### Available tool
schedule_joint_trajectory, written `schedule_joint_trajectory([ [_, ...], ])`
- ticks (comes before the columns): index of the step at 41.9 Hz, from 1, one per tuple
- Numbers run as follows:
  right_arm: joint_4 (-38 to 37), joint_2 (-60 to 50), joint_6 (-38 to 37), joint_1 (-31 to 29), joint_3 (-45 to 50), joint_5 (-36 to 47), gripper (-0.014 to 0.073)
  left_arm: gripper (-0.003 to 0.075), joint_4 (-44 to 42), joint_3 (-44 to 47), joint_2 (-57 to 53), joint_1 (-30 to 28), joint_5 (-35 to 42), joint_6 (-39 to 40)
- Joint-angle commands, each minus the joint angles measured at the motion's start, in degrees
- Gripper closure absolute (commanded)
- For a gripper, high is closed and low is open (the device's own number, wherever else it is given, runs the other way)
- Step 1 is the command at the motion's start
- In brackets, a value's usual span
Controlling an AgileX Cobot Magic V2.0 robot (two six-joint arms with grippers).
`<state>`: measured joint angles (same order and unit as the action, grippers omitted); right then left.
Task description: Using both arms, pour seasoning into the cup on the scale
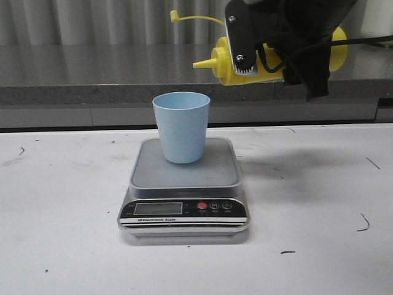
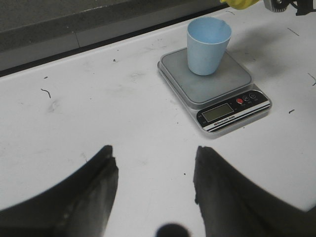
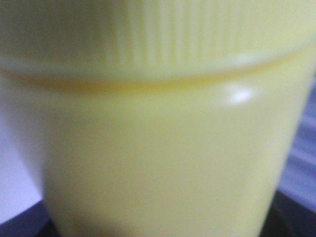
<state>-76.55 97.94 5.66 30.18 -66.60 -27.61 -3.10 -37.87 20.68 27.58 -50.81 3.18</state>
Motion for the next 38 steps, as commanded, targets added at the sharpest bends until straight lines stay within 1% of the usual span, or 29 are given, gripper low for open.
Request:
schedule_joint_trajectory([
  [1,-10.9,-3.0,0.6,-0.1,-2.4,0.5,0.0279,0.0365,0.3,-1.5,0.4,0.4,4.1,0.2],
  [5,-15.1,-3.0,0.6,-0.1,-2.4,-0.5,0.0279,0.0365,0.3,-1.5,0.4,0.4,4.1,0.2],
  [10,-17.5,-3.0,0.6,-0.1,-2.4,-0.6,0.0279,0.0365,0.3,-1.5,0.4,0.4,4.1,0.2],
  [28,-16.9,-3.0,0.2,-0.1,-2.4,-0.5,0.0279,0.0365,0.3,-1.5,0.4,0.4,4.1,0.2],
  [38,-15.7,-3.0,-5.7,-0.1,-2.4,-0.5,0.0279,0.0365,0.3,-1.5,0.4,0.4,4.1,0.2],
])
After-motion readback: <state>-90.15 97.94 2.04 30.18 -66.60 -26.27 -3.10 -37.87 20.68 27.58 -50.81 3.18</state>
